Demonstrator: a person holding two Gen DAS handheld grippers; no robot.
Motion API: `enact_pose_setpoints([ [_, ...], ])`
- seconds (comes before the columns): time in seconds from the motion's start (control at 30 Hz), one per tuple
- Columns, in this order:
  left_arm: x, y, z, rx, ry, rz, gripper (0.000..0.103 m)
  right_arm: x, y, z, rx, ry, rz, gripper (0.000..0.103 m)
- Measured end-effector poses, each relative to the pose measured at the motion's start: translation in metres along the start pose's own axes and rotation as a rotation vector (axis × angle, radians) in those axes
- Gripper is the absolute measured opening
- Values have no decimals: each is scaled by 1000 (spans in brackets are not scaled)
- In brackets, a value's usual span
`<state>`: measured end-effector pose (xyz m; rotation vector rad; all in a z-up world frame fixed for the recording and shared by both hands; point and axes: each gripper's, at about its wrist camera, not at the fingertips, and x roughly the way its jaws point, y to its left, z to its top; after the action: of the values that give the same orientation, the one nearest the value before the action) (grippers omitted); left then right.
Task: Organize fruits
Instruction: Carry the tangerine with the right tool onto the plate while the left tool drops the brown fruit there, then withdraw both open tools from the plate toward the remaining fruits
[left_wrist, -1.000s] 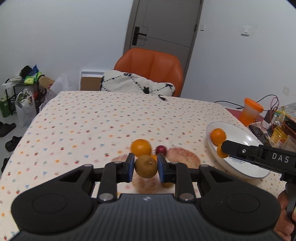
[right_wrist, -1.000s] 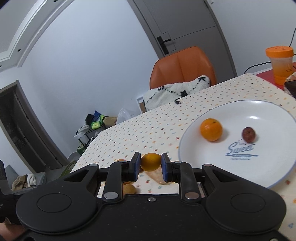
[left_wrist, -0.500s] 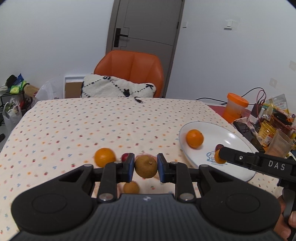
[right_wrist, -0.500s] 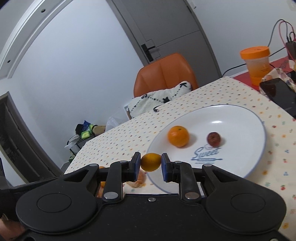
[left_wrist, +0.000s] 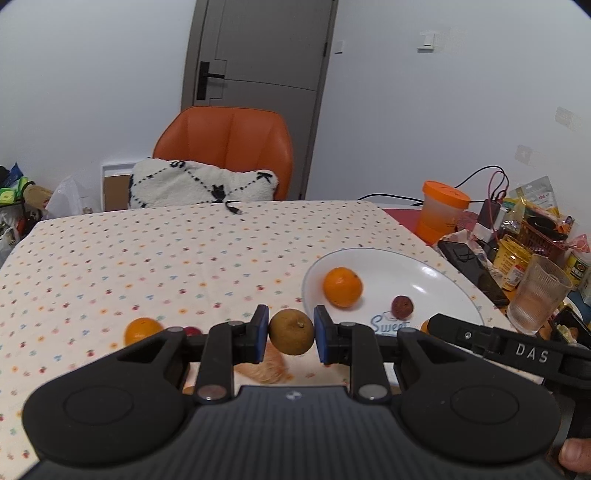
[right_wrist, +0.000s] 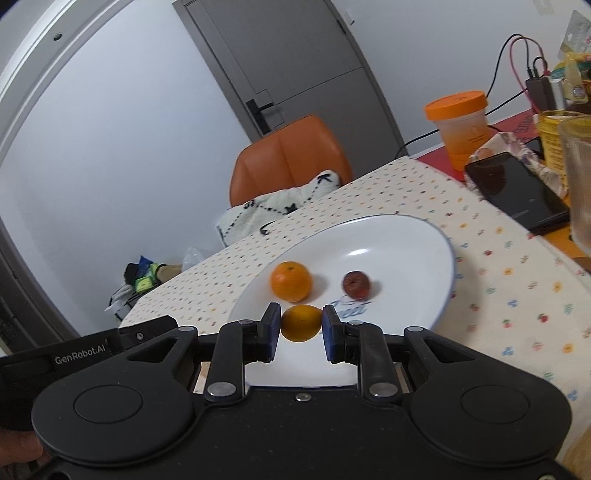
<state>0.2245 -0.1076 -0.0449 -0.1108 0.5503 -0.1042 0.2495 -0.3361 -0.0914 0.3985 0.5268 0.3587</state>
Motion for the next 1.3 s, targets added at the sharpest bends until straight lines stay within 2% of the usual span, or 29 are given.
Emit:
enact_pose_setpoints([
  [0.07,4,-5,1,5,3,-10,24,0,-3,1,5,-2,-16,30],
  [0.47,17,-26,4,1,4,-44,25,-6,-8,-4,5,19,-17,30],
  [0.67,16,-24,4,-7,6,-43,36,-7,-4,-8,6,27,-9,32],
  [0.83,8,-9,1,-19,13,-1,55,-5,2,-11,2,31,-1,38],
  [0.93,2,2,-1,-29,19,23,61,-2,7,-12,-2,35,6,41],
  [1.1,-9,19,-5,-47,14,51,78,-1,18,-15,-15,29,10,53],
  [1.17,-13,24,-6,-53,8,62,81,0,21,-16,-18,29,9,57],
  [1.23,-18,30,-8,-56,4,78,83,0,25,-17,-21,24,8,63],
  [1.3,-23,36,-9,-58,-1,90,84,-1,29,-18,-27,14,6,75],
])
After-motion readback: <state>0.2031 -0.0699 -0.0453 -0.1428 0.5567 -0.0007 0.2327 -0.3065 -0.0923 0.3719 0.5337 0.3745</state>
